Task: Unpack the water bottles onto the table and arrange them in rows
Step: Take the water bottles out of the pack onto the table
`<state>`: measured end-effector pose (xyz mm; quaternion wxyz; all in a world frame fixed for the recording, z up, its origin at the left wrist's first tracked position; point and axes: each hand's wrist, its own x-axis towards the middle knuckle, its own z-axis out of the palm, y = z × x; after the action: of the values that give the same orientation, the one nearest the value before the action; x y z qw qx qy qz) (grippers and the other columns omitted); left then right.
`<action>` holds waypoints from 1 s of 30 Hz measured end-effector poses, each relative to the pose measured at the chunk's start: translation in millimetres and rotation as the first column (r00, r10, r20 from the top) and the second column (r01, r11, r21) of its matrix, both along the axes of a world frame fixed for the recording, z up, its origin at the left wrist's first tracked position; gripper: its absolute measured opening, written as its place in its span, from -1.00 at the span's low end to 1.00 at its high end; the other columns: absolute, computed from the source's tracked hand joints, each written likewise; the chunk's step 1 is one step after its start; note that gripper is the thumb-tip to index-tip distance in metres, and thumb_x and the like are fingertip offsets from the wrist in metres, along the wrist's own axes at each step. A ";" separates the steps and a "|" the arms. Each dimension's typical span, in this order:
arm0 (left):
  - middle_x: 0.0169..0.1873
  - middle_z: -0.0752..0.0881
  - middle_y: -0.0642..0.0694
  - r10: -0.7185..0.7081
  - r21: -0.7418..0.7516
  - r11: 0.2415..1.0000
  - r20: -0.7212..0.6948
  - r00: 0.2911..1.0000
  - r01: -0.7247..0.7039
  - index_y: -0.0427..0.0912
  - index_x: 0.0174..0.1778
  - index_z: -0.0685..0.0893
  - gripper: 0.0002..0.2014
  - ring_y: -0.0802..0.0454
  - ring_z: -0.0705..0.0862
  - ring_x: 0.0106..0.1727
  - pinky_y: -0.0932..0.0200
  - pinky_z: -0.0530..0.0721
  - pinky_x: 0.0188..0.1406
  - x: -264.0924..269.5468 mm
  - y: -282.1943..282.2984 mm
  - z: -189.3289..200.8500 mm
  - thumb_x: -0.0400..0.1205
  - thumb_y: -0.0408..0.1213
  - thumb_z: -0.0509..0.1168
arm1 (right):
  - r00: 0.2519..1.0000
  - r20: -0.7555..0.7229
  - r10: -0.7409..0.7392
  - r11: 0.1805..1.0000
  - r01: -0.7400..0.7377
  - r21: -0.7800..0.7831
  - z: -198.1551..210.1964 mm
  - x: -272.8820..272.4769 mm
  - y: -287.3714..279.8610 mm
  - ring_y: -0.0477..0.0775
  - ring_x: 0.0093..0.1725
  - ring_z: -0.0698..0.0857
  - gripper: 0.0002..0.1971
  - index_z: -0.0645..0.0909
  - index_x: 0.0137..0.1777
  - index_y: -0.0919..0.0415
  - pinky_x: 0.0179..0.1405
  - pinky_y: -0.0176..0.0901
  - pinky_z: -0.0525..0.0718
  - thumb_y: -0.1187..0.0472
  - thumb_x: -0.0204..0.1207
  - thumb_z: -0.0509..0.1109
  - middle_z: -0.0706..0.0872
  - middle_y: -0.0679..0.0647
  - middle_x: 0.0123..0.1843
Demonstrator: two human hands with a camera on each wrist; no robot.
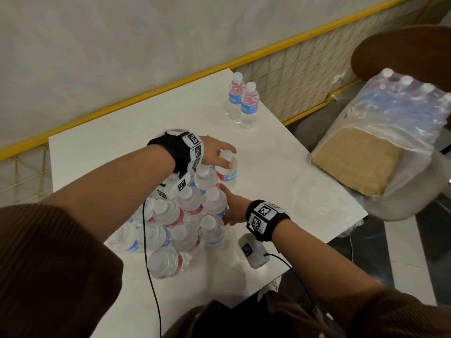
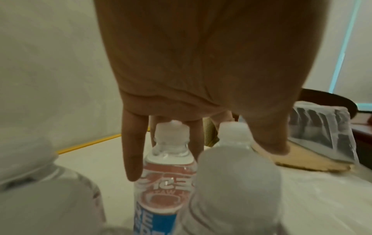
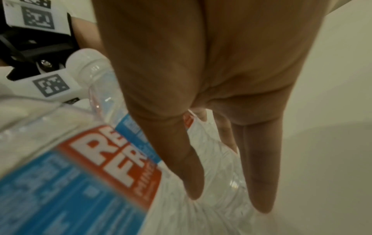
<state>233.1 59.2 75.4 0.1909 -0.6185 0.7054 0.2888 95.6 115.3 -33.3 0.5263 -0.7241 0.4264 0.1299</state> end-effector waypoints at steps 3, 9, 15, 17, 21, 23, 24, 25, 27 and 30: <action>0.39 0.58 -0.02 -0.039 -0.013 0.999 -0.003 0.999 0.038 0.09 0.51 0.39 -0.46 -0.09 0.53 0.39 0.06 0.43 0.41 0.6 2.5 -0.7 0.61 0.04 0.30 | 0.999 0.021 -0.037 0.997 0.036 0.064 1.4 -11.8 6.1 0.34 0.20 0.67 0.15 -0.40 0.61 -0.13 0.02 0.25 0.75 0.39 0.42 0.47 0.50 0.31 0.44; 0.35 0.61 -0.03 -0.065 0.028 0.997 -0.035 0.997 0.066 0.02 0.49 0.43 -0.50 -0.08 0.55 0.36 0.08 0.45 0.41 1.7 6.1 1.7 0.62 -0.06 0.33 | 0.996 0.081 -0.029 0.995 0.020 0.101 -2.4 -26.8 27.0 0.19 0.13 0.65 0.17 -0.44 0.61 -0.11 -0.11 -0.02 0.75 0.46 0.41 0.45 0.38 0.23 0.52; 0.40 0.57 -0.02 -0.048 0.064 0.997 -0.016 0.999 0.049 0.05 0.53 0.37 -0.47 -0.06 0.51 0.42 0.07 0.39 0.45 1.2 11.1 2.6 0.63 -0.03 0.30 | 0.995 0.095 -0.007 0.999 0.003 0.046 -14.0 -19.0 33.8 0.25 0.41 0.53 0.25 -0.41 0.64 0.01 0.29 0.09 0.61 0.41 0.30 0.55 0.30 0.16 0.61; 0.51 0.46 -0.02 -0.018 0.083 0.996 0.011 1.000 0.017 0.07 0.60 0.26 -0.38 -0.05 0.42 0.51 0.06 0.30 0.52 -0.7 12.7 3.3 0.62 0.04 0.28 | 0.995 0.096 0.009 0.999 -0.013 0.042 -12.8 -21.1 33.9 0.23 0.42 0.52 0.23 -0.41 0.64 0.01 0.23 -0.03 0.60 0.40 0.32 0.54 0.29 0.16 0.62; 0.63 0.24 -0.07 0.065 0.003 0.998 0.058 0.996 -0.066 0.04 0.66 0.00 -0.16 -0.08 0.29 0.60 -0.02 0.28 0.58 -19.0 11.1 21.4 0.56 0.16 0.30 | 0.997 0.056 -0.061 0.993 0.055 0.102 -6.3 -46.1 18.1 0.14 0.01 0.63 0.02 -0.17 0.67 -0.05 -0.06 -0.16 0.66 0.39 0.44 0.46 0.33 0.23 0.57; 0.63 0.22 -0.10 0.084 -0.063 0.995 0.057 0.995 -0.080 0.02 0.66 0.03 -0.19 -0.09 0.29 0.60 -0.01 0.30 0.57 -40.7 10.2 37.0 0.58 0.17 0.26 | 0.992 0.042 -0.117 0.984 0.111 0.139 -5.6 -69.4 2.6 0.08 0.04 0.59 -0.16 0.11 0.64 0.01 -0.02 -0.15 0.68 0.41 0.45 0.44 0.40 0.20 0.52; 0.63 0.22 -0.08 0.087 -0.075 0.994 0.039 0.995 -0.083 0.01 0.65 0.07 -0.21 -0.08 0.29 0.60 0.02 0.29 0.56 -53.3 9.9 42.1 0.58 0.18 0.25 | 0.989 0.037 -0.143 0.978 0.135 0.159 -5.8 -83.2 -5.4 0.09 0.05 0.59 -0.24 0.22 0.60 0.06 0.01 -0.12 0.68 0.43 0.45 0.42 0.45 0.19 0.48; 0.63 0.23 -0.05 0.082 -0.071 0.994 0.017 0.996 -0.081 0.02 0.65 0.11 -0.24 -0.06 0.29 0.60 0.04 0.27 0.56 -66.5 9.3 44.3 0.59 0.19 0.24 | 0.986 0.034 -0.166 0.971 0.157 0.181 -4.5 -98.2 -13.7 0.10 0.06 0.59 -0.31 0.29 0.57 0.12 0.03 -0.11 0.69 0.45 0.45 0.41 0.50 0.20 0.44; 0.61 0.26 -0.01 0.058 -0.025 0.998 -0.015 0.998 -0.059 0.03 0.63 0.18 -0.29 -0.02 0.29 0.60 0.06 0.26 0.54 -94.8 7.8 38.9 0.59 0.19 0.22 | 0.972 0.015 -0.234 0.955 0.227 0.192 -5.7 -130.1 -30.6 0.10 0.08 0.60 -0.39 0.36 0.52 0.21 0.01 -0.12 0.69 0.44 0.46 0.40 0.56 0.19 0.35; 0.60 0.29 -0.03 0.010 0.068 0.998 0.005 1.000 -0.011 -0.03 0.61 0.23 -0.35 -0.03 0.32 0.58 0.09 0.27 0.50 -138.4 -1.5 12.2 0.64 0.15 0.18 | 0.893 0.033 -0.449 0.891 0.444 0.098 -8.1 -178.5 -58.8 0.12 0.13 0.62 -0.46 0.44 0.47 0.22 -0.02 -0.12 0.69 0.37 0.47 0.43 0.54 0.15 0.33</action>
<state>94.7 57.7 87.6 0.2122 -0.6160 0.6914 0.3122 -82.9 56.5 -41.4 0.5848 -0.5863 0.5605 0.0041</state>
